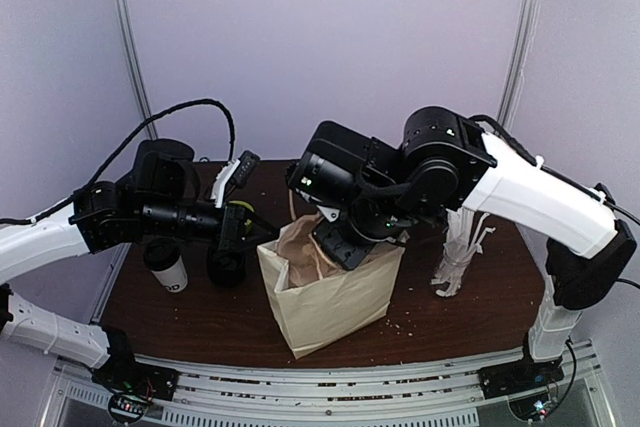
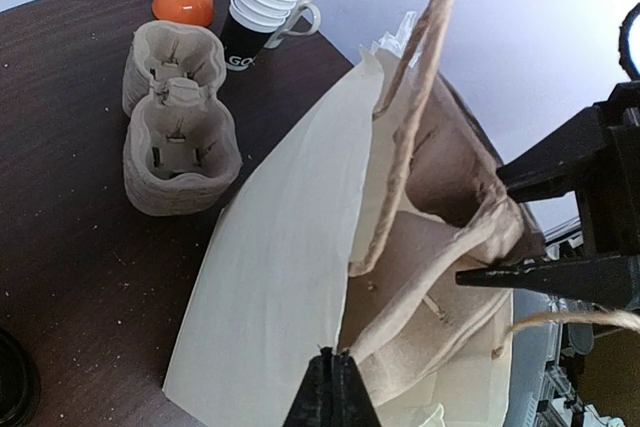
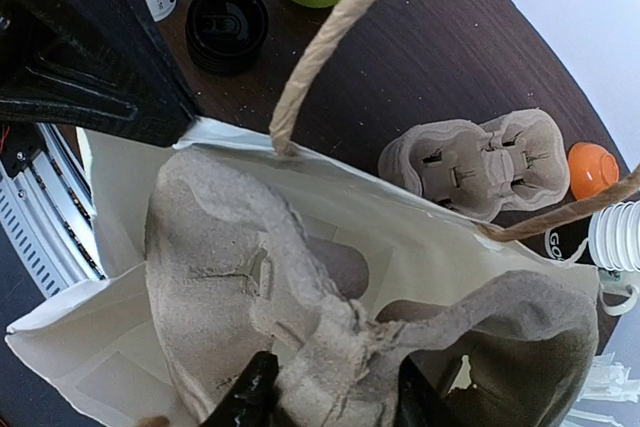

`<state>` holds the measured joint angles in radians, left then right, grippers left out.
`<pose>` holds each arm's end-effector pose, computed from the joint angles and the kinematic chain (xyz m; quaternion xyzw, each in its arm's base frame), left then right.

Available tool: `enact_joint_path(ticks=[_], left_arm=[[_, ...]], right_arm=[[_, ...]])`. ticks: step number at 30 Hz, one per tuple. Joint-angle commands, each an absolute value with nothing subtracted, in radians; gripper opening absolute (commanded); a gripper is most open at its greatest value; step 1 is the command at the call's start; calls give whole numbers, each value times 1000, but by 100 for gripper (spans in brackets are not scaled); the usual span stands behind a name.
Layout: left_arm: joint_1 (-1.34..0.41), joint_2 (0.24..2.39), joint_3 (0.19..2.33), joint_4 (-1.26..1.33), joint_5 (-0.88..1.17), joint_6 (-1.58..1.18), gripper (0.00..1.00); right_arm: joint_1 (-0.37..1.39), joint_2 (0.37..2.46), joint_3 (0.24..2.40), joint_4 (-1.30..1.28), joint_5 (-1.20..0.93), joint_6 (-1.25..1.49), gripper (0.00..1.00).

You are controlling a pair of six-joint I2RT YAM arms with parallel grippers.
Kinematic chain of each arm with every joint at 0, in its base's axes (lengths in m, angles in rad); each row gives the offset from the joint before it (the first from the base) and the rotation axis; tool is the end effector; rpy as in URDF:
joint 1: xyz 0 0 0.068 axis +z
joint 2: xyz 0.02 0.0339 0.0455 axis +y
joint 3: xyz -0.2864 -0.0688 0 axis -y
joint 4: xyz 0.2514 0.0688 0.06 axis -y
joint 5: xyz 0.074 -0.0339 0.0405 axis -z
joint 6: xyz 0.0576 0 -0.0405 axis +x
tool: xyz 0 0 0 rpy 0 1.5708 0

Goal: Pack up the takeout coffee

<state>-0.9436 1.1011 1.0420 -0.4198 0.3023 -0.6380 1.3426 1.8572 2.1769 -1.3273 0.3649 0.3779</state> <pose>0.1383 -0.2201 0.3545 0.2059 0.8231 -0.4554 0.2695 0.1080 0.3742 0.4161 -0.3935 0.8603 0.0935 0.3104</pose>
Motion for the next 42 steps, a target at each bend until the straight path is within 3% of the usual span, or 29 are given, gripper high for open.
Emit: enact_joint_path(ticks=[1, 20, 30, 42], left_arm=[[-948, 1102, 1068, -388, 302, -644, 0], [-948, 1096, 1033, -369, 303, -642, 0], [-948, 1106, 1013, -338, 328, -630, 0], [-948, 1120, 990, -327, 339, -611, 0]], right_arm=[[1348, 1865, 2139, -1293, 348, 409, 35], [1234, 1648, 1677, -919, 158, 512, 38], [1203, 1636, 1557, -822, 84, 528, 40], [1175, 1640, 1560, -826, 26, 524, 56]])
